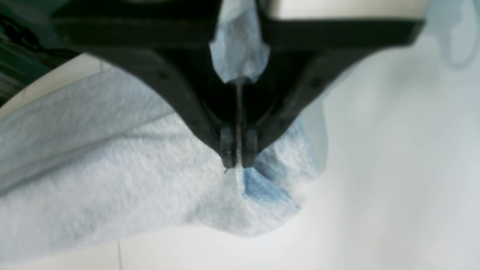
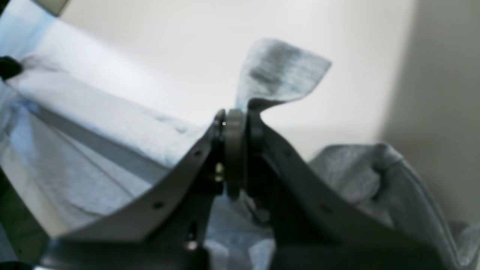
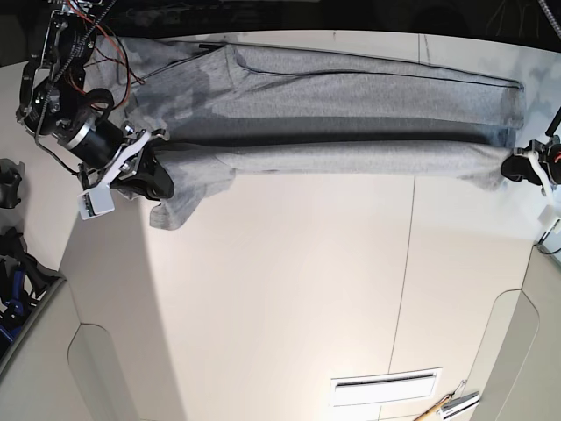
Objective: Fold the T-shirt properly
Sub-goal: 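Grasp the sleeve near the right gripper and fold it over the body, then press and smooth the folded strip with both grippers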
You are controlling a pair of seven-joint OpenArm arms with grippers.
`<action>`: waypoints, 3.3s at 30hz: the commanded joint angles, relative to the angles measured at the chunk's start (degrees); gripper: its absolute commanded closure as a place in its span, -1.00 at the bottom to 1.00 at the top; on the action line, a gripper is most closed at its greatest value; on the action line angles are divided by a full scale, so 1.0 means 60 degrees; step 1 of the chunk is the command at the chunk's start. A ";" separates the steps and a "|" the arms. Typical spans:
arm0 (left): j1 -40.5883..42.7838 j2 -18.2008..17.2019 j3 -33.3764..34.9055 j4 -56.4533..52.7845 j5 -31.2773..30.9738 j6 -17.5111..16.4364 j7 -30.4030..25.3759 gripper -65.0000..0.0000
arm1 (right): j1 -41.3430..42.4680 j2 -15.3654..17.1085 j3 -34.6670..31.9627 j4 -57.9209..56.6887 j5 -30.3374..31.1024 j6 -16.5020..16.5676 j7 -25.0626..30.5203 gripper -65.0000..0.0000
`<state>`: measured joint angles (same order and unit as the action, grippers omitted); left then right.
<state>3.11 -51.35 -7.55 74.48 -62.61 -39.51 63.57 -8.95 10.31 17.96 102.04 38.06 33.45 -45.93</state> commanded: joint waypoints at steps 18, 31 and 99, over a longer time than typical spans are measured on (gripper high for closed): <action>0.1443 -0.0594 -0.0127 0.0871 -0.0138 -0.0082 0.0120 0.32 | -0.2171 0.0076 0.0138 0.0492 0.0200 0.0051 -0.0324 1.00; 0.1446 -0.0594 -0.1129 0.0871 -0.0248 -0.0082 -0.0076 0.11 | -0.2269 -0.0066 0.1016 0.0780 0.1450 -0.0033 -0.1089 0.23; 0.2783 0.2197 -0.2943 0.1290 0.1377 -0.0082 -0.2317 1.00 | -0.2025 -0.0925 0.0568 -0.0098 0.1428 0.0073 -0.0310 1.00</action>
<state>20.29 -36.82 -24.73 81.21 -53.19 -39.46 50.70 -21.26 4.32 21.12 100.49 45.39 33.43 -48.88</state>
